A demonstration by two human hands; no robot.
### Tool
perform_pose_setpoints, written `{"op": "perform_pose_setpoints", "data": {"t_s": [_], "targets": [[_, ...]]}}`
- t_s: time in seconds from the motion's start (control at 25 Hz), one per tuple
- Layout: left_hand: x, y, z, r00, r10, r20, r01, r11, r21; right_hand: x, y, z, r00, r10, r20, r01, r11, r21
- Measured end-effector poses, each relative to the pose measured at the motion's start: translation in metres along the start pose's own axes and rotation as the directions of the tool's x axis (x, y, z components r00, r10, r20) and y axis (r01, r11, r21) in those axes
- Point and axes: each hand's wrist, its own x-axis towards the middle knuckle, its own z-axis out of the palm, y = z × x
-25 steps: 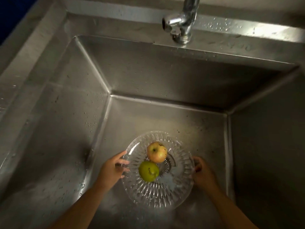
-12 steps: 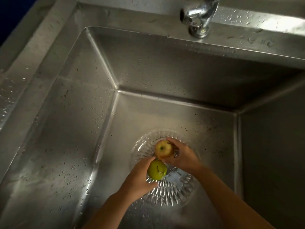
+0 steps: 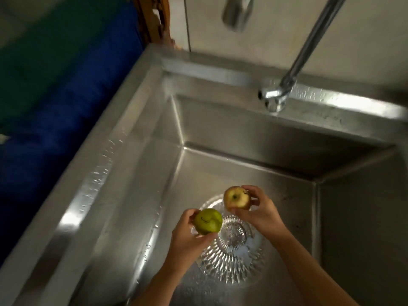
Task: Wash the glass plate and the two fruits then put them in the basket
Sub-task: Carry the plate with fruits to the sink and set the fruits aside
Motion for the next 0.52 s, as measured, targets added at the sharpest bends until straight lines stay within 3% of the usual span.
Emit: {"op": "perform_pose_setpoints", "data": {"t_s": [0.12, 0.28, 0.52], "targets": [[-0.015, 0.068, -0.041, 0.995, 0.042, -0.094, -0.052, 0.993, -0.102, -0.018, -0.083, -0.006, 0.993, -0.120, 0.008, 0.120, 0.993, 0.007], [-0.040, 0.150, -0.114, 0.961, 0.172, -0.217, -0.222, 0.948, -0.230, -0.049, -0.201, 0.005, 0.951, -0.300, 0.070, 0.297, 0.954, 0.045], [-0.073, 0.193, -0.272, 0.866, 0.229, -0.446, -0.346, 0.916, -0.202, -0.076, -0.338, 0.091, 0.848, -0.482, 0.218, 0.480, 0.875, 0.069]]}}
